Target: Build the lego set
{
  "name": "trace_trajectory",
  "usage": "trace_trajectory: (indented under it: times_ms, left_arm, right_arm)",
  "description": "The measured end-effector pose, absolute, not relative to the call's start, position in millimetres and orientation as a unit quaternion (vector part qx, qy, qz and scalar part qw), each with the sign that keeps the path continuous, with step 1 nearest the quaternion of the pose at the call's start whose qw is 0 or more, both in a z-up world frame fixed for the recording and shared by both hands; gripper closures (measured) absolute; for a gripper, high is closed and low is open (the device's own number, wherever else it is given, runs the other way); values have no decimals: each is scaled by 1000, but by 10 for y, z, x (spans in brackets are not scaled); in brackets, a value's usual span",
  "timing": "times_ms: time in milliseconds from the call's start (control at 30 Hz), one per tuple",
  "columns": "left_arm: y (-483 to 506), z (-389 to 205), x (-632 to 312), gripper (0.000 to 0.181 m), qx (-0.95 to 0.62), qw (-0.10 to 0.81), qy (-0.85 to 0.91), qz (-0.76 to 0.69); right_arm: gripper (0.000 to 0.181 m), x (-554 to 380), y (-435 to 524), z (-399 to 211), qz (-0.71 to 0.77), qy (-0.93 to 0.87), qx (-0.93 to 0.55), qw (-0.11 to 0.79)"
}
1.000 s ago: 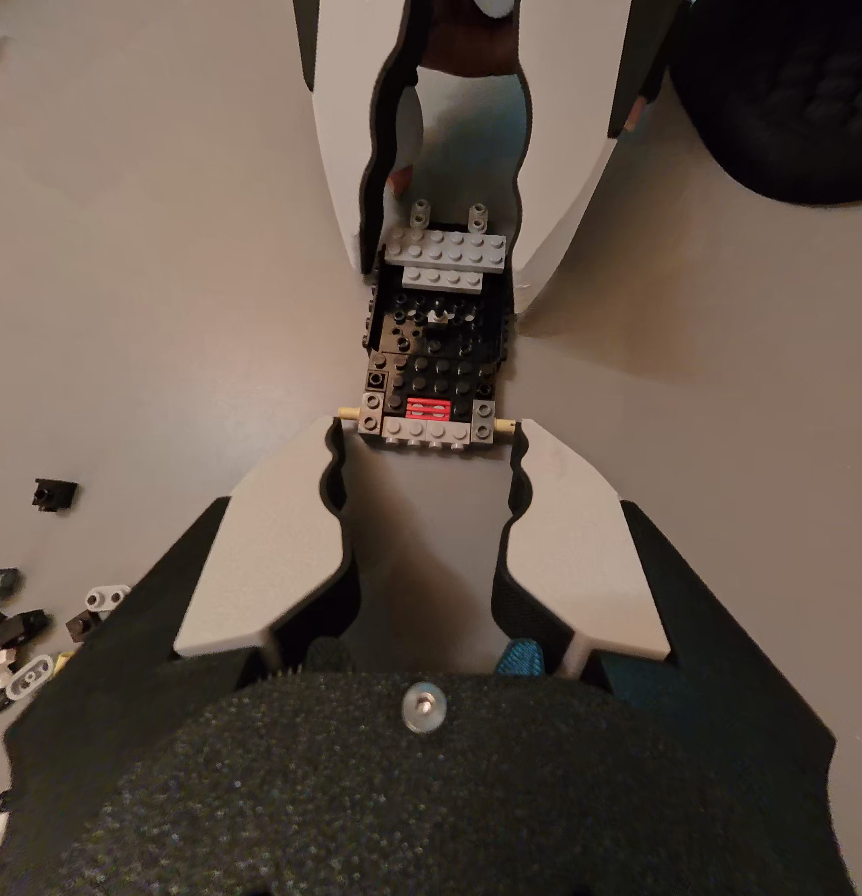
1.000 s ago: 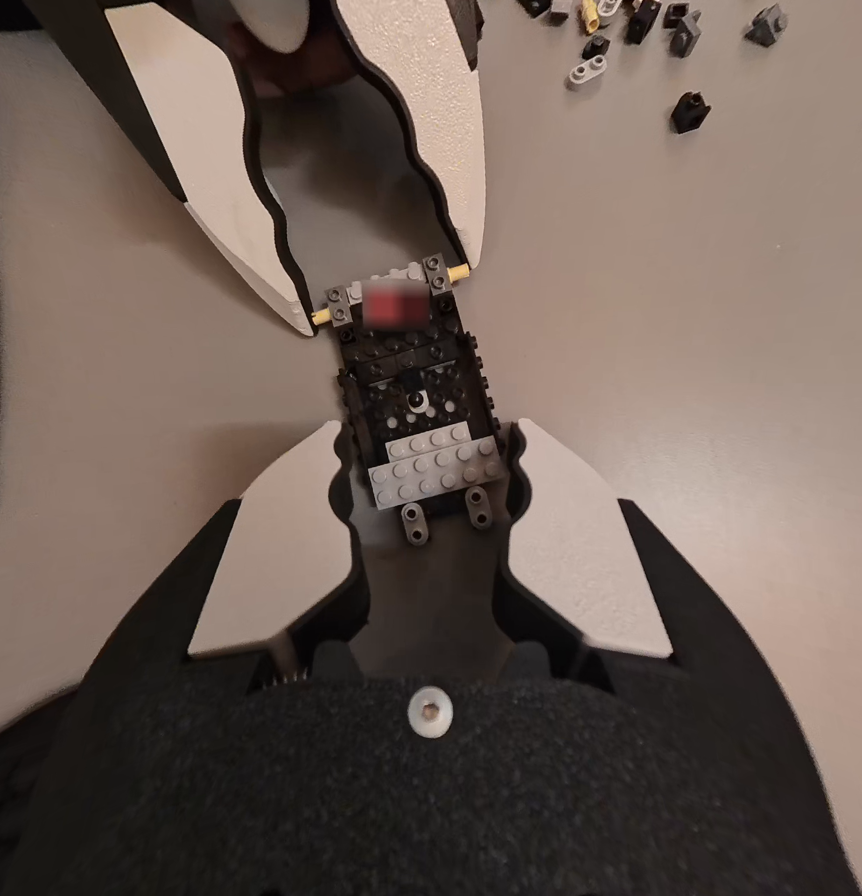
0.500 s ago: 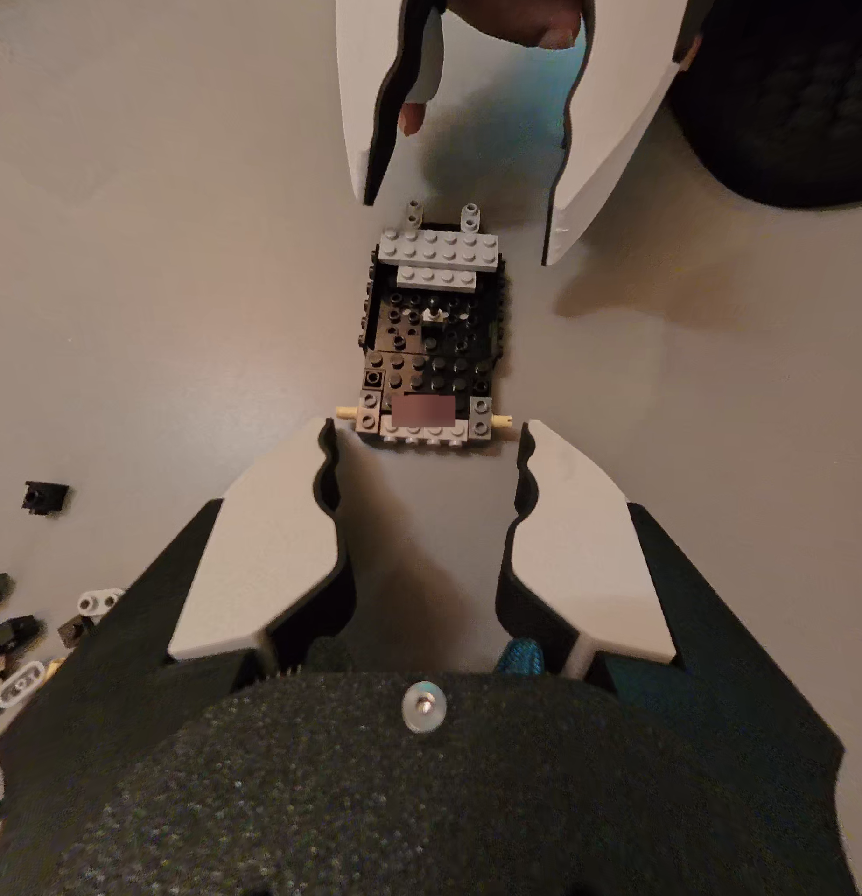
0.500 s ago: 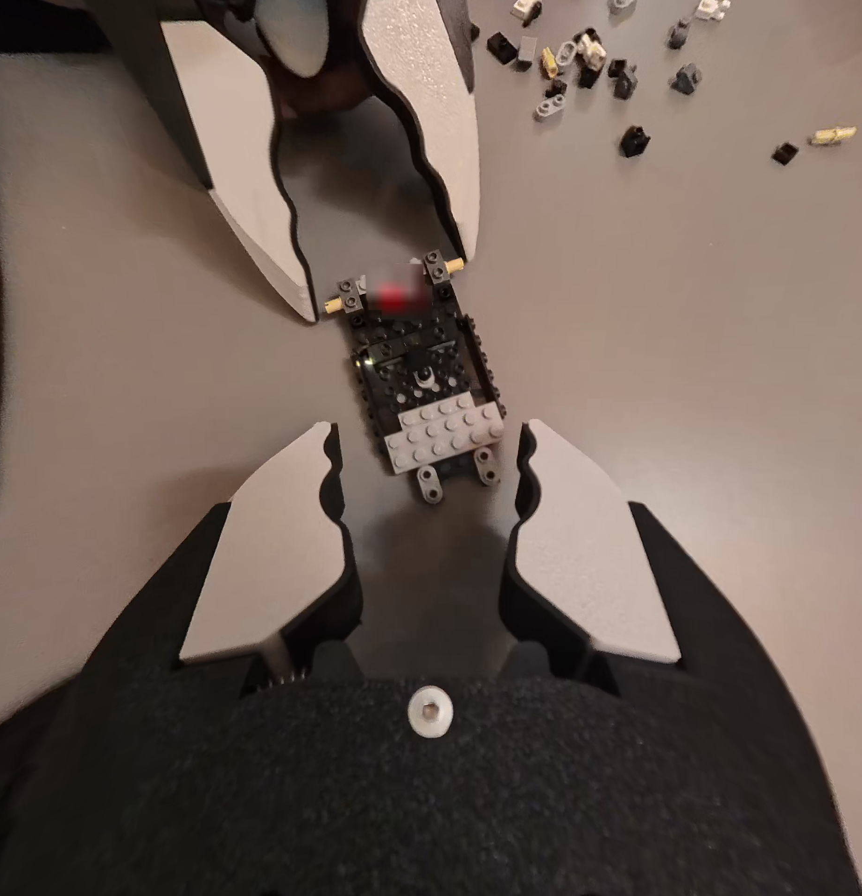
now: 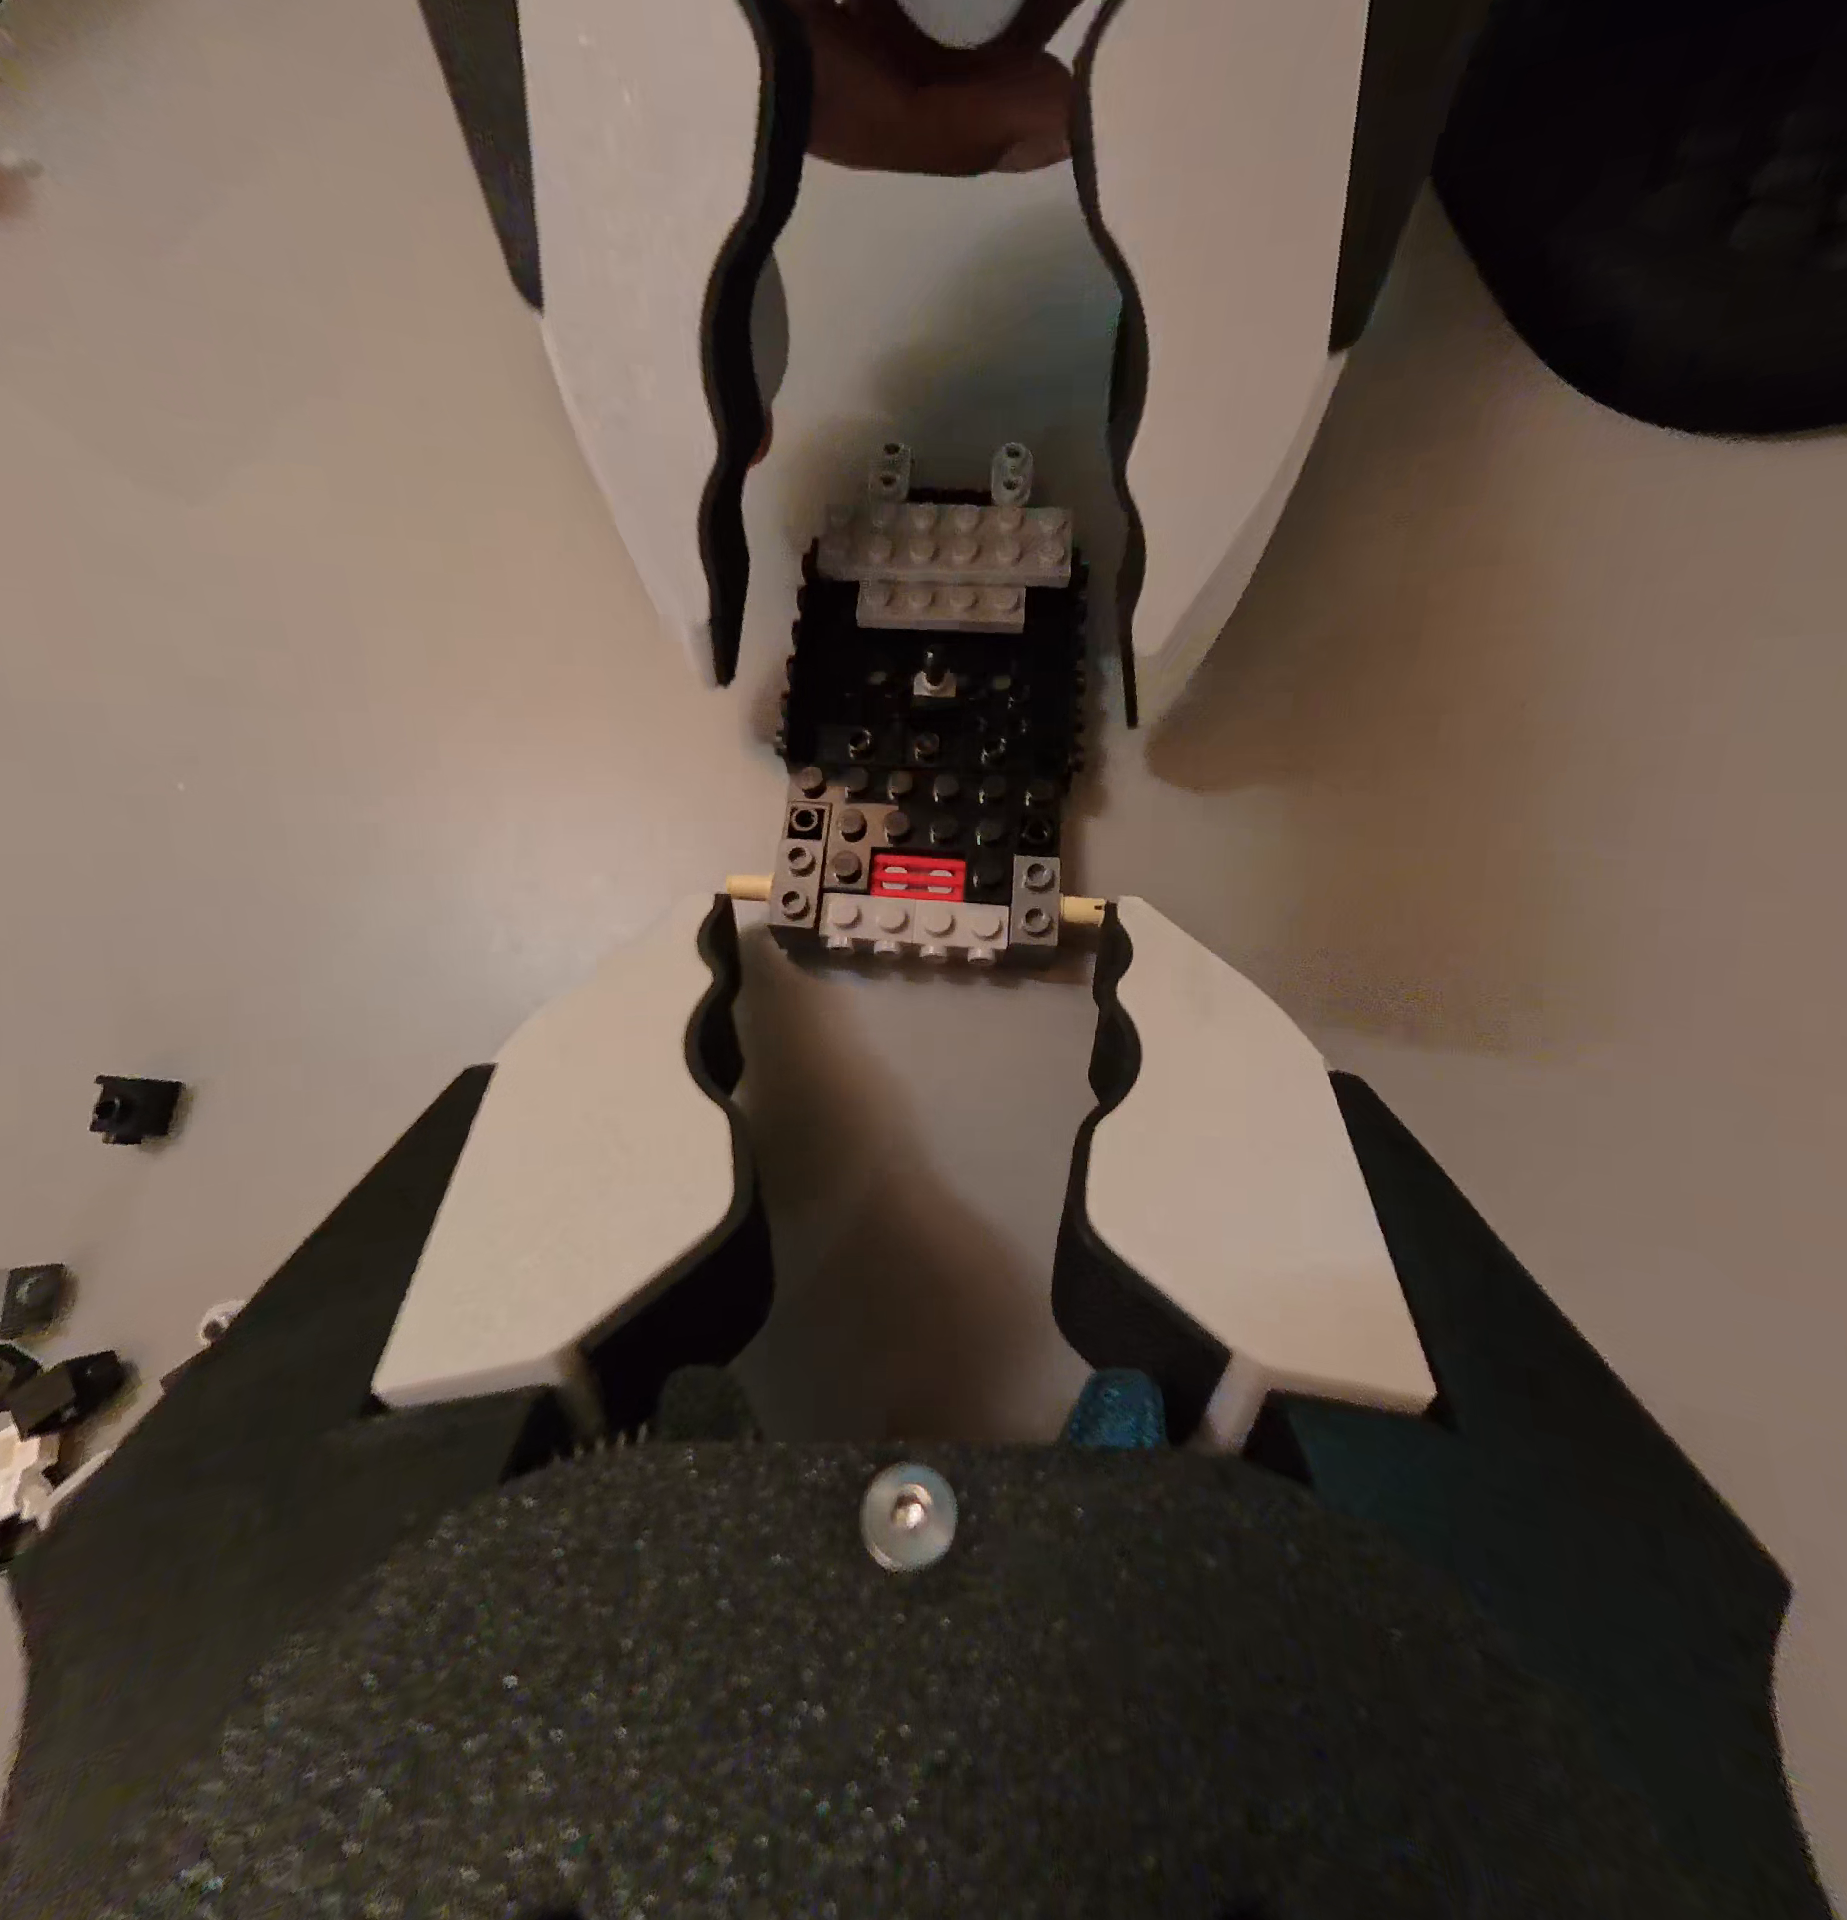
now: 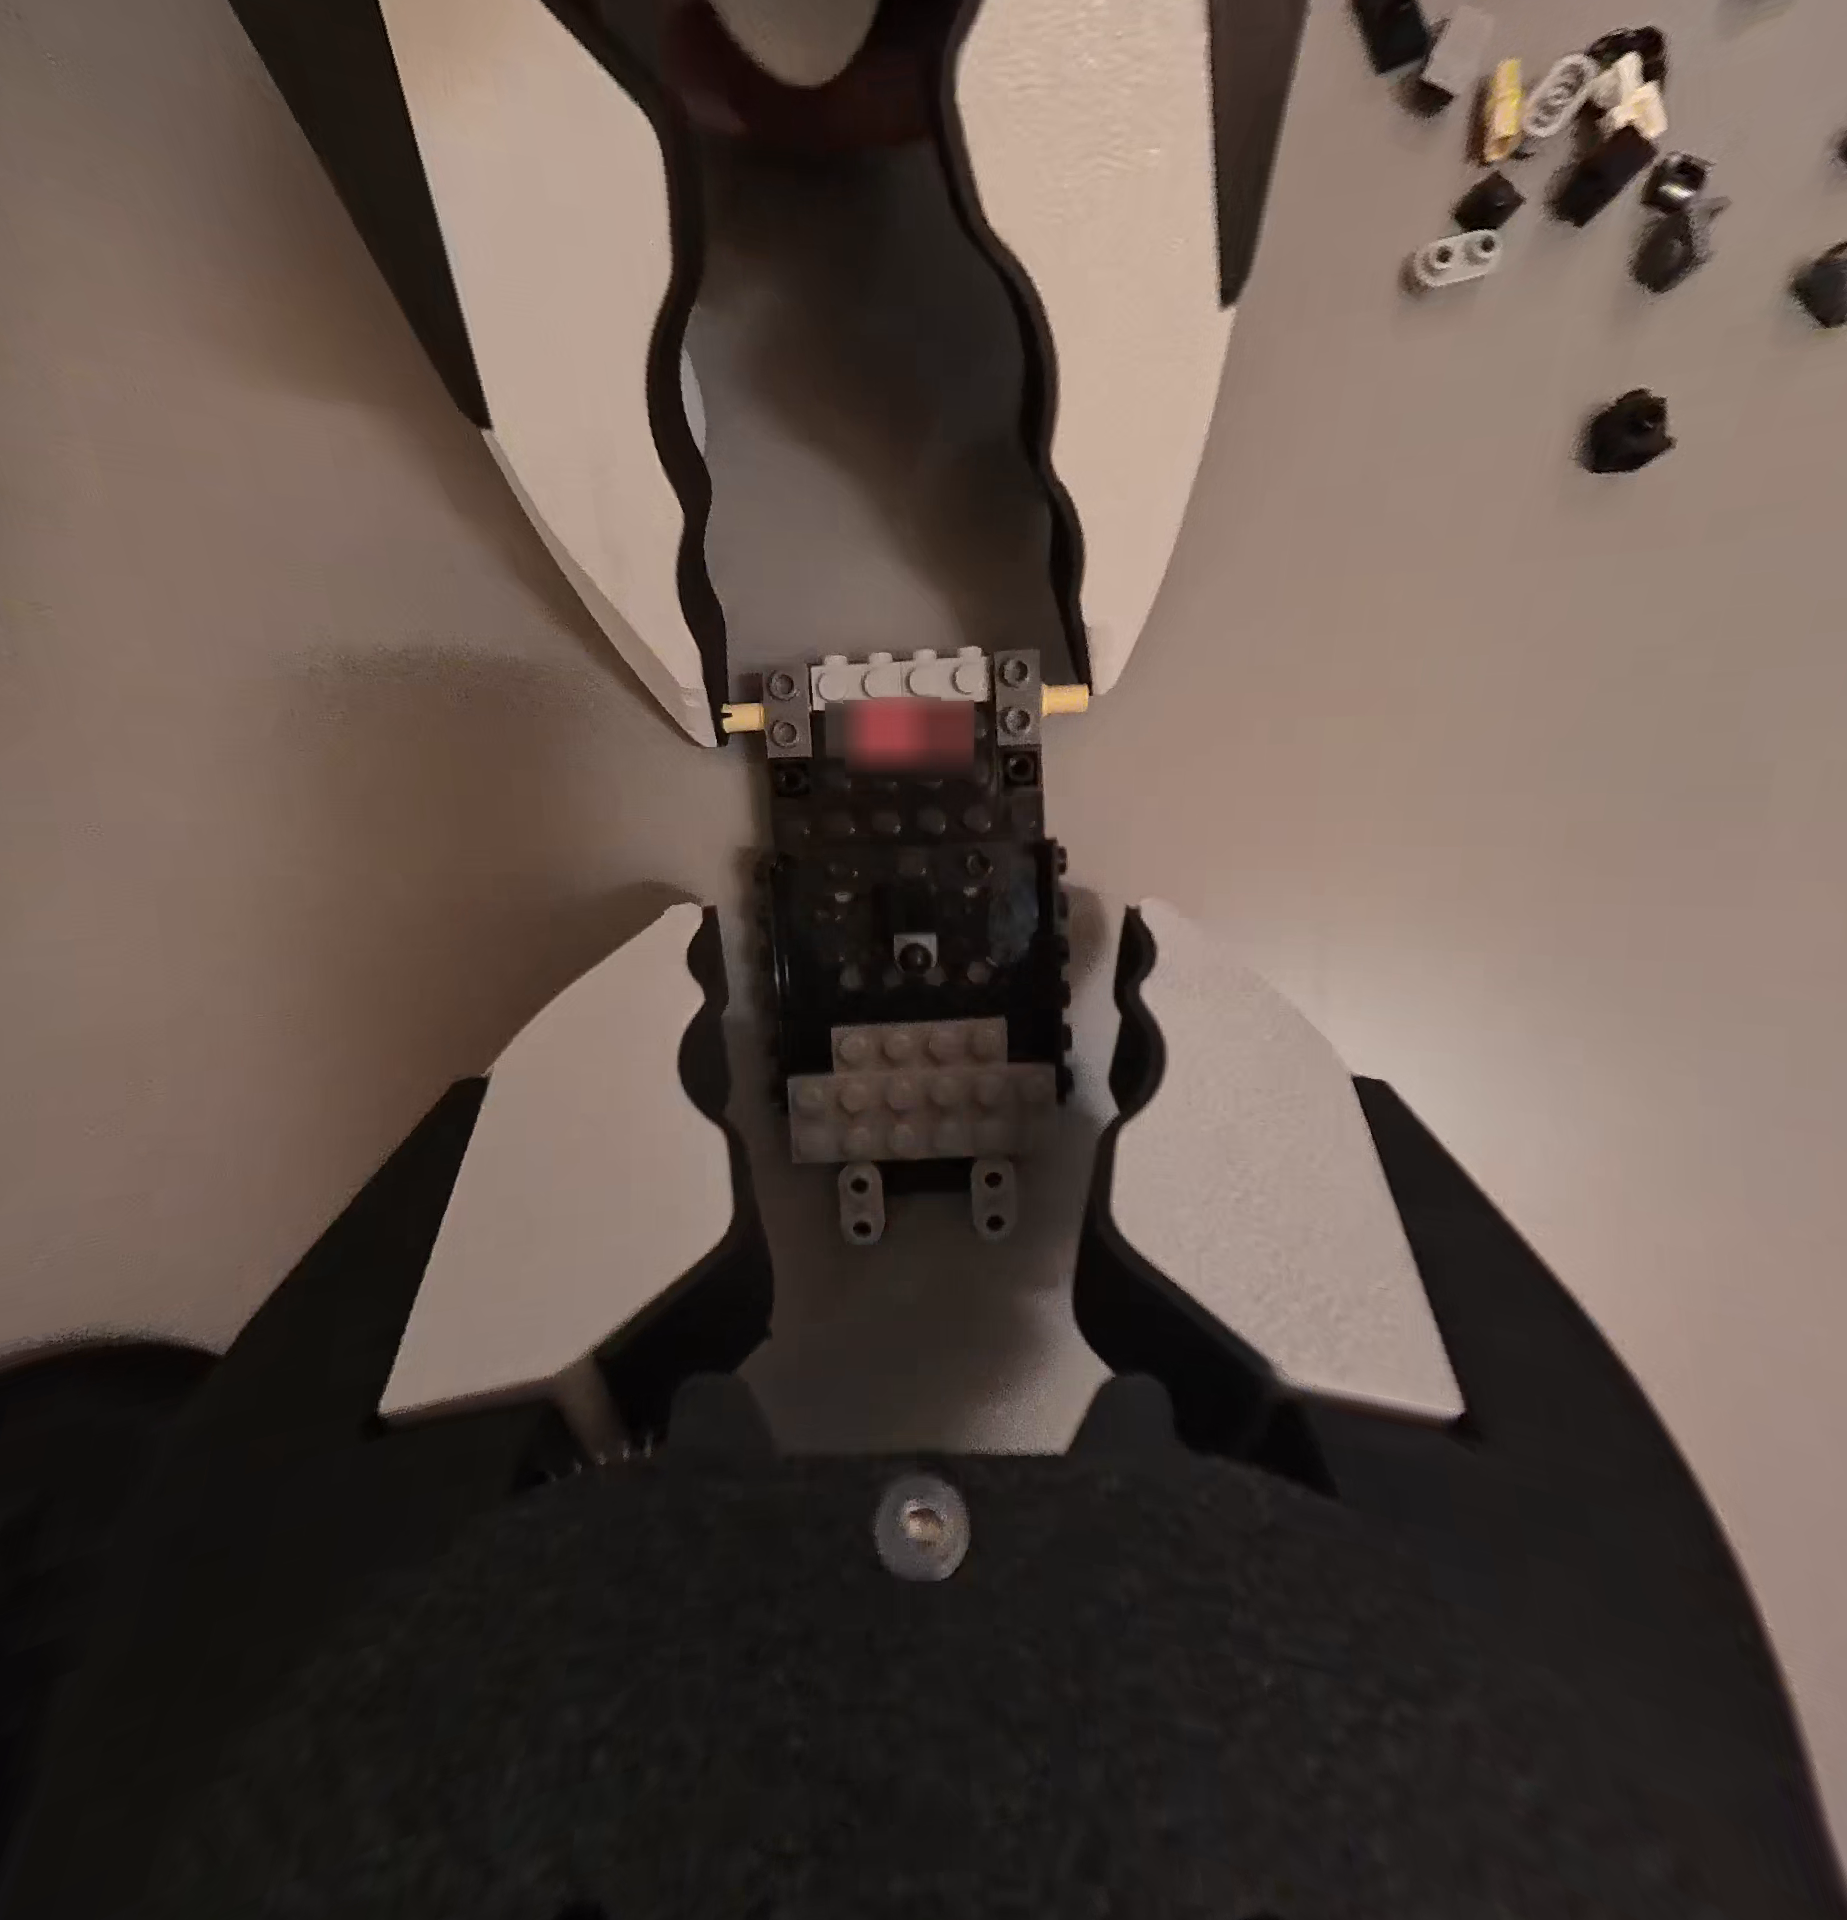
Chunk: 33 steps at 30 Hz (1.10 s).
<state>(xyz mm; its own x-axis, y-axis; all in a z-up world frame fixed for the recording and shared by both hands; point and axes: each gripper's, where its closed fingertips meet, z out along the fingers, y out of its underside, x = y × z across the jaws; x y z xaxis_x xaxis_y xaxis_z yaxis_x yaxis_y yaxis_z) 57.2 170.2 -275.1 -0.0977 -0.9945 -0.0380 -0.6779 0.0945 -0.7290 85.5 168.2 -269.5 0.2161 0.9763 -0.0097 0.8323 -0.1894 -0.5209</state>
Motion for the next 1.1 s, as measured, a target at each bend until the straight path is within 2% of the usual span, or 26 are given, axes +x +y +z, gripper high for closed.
trace_trajectory:
  times_ms: [167, 300, 833, 900, 1100]
  left_arm:
    - [1678, -2709, 616, 116, -612, 278, 678, -298]
    - [1669, -2669, 644, 116, -611, 282, 673, -307]
    - [1654, -2358, 661, 116, -533, 317, 720, -311]
    - [1646, -2314, 663, 122, -527, 319, 719, -322]
    - [1662, -2334, 692, 122, -519, 331, 722, -315]
  right_arm:
    - [108, 783, 1684, -2781, 152, -633, -736, 186]
    - [118, 726, 1666, -2778, 166, -631, -732, 194]
    - [120, 664, 1669, -2508, 205, -565, -722, 343]
    - [120, 666, 1692, -2472, 203, -551, -722, 365]
    - [119, 714, 1705, -2492, 171, -549, -733, 362]
